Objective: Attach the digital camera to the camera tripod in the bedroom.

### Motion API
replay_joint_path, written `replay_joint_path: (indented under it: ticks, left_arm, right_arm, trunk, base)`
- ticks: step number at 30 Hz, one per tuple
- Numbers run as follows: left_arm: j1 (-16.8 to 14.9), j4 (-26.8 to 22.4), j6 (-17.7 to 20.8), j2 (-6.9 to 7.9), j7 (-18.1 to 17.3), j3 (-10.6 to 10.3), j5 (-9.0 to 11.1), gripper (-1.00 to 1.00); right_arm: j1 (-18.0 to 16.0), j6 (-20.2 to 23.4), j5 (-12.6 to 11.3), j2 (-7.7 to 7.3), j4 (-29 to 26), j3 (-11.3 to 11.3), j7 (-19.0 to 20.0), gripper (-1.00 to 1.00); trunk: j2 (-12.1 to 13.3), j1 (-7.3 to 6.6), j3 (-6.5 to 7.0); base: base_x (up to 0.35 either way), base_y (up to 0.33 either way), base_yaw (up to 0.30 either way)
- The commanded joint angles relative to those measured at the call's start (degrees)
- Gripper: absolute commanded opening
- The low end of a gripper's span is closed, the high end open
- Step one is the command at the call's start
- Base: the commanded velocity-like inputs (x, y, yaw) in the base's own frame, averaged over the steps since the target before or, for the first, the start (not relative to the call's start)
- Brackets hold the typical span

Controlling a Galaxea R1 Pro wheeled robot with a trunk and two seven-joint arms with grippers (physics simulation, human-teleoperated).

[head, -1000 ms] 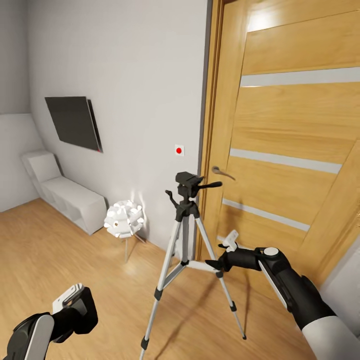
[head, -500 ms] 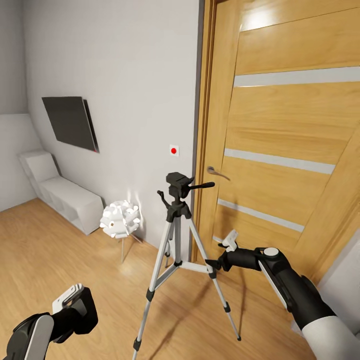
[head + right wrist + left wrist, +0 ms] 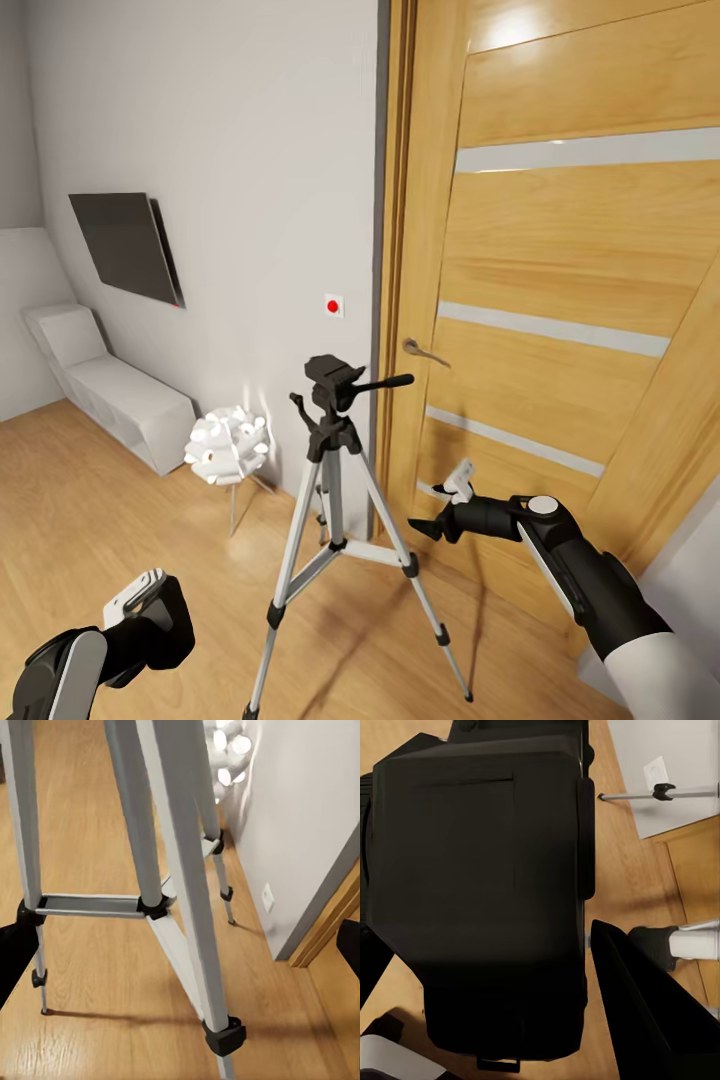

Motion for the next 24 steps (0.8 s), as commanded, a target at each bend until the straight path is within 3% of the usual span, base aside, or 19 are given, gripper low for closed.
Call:
replay_joint_path:
  ticks: [1,9,16,24]
  left_arm:
    - [-0.1,-0.1,0.2,-0.06,0.4,0.1,0.5,-1.00]
    - [-0.1,0.0,0.2,-0.06,0.4,0.1,0.5,-1.00]
    - [-0.1,0.0,0.2,-0.05,0.4,0.1,0.5,-1.00]
    - [-0.1,0.0,0.2,-0.04,0.4,0.1,0.4,-1.00]
  right_arm:
    - [-0.1,0.2,0.4,-0.04,-0.1,0.0,1.0,1.00]
    - [0.0,0.2,1.4,-0.03,-0.1,0.0,8.0,1.00]
    - [0.0,0.2,4.0,0.30,-0.1,-0.1,9.4,1.00]
    - [0.0,0.2,5.9,0.51,-0.1,-0.2,9.6,1.00]
  trunk:
    - [-0.1,0.04,-0.12]
    - [-0.1,0.04,-0.12]
    - [-0.1,0.04,-0.09]
    - [-0.1,0.04,0.18]
  base:
    - [0.068,-0.068,0.000]
    - [0.028,-0.028,0.000]
    - [0.005,-0.005,0.021]
    - [0.001,-0.003,0.189]
